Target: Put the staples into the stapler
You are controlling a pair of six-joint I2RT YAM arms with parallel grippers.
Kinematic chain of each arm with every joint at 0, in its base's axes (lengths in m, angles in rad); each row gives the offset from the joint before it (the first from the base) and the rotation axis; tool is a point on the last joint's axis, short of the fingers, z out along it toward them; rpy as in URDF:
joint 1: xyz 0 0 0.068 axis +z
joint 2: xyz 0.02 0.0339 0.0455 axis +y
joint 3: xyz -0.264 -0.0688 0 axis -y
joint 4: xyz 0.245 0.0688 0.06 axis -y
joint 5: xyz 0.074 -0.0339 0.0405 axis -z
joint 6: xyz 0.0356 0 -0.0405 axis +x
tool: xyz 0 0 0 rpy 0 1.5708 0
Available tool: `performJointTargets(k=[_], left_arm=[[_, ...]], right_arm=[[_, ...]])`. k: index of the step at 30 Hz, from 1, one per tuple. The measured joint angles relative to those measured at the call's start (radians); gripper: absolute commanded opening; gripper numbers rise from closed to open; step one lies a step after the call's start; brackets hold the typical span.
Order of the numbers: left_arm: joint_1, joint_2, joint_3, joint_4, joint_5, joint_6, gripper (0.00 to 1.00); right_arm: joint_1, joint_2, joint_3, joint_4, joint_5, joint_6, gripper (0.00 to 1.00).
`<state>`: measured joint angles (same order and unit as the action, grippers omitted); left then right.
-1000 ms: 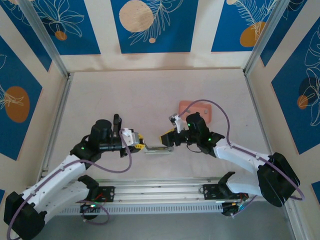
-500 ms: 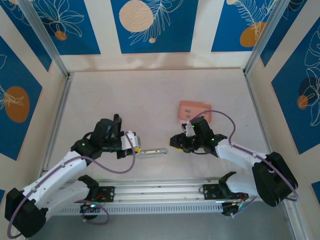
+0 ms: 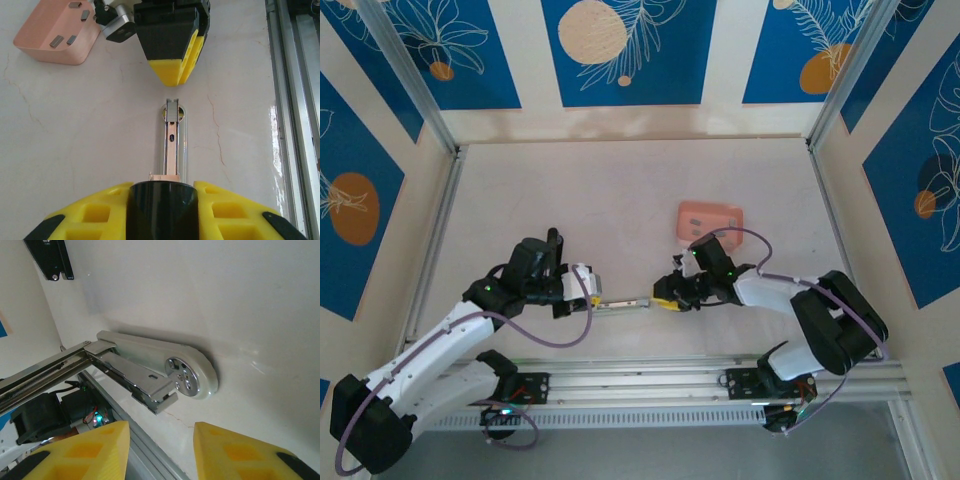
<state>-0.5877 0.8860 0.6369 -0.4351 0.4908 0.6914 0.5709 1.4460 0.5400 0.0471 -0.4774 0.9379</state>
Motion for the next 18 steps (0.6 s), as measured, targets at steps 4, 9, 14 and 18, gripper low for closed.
performJointTargets(k=[4, 9, 14, 18], left_arm=[[0.000, 0.001, 0.000, 0.000, -0.003, 0.000, 0.20], [0.000, 0.002, 0.000, 0.000, -0.003, 0.000, 0.20], [0.000, 0.002, 0.000, 0.000, -0.004, 0.000, 0.20], [0.000, 0.002, 0.000, -0.001, -0.007, 0.000, 0.20]], right_arm=[[0.026, 0.042, 0.024, 0.019, -0.013, 0.000, 0.33], [0.042, 0.072, 0.037, 0.037, -0.021, 0.000, 0.30], [0.044, 0.087, 0.039, 0.043, -0.021, 0.000, 0.28], [0.044, 0.109, 0.048, 0.046, -0.021, 0.000, 0.28]])
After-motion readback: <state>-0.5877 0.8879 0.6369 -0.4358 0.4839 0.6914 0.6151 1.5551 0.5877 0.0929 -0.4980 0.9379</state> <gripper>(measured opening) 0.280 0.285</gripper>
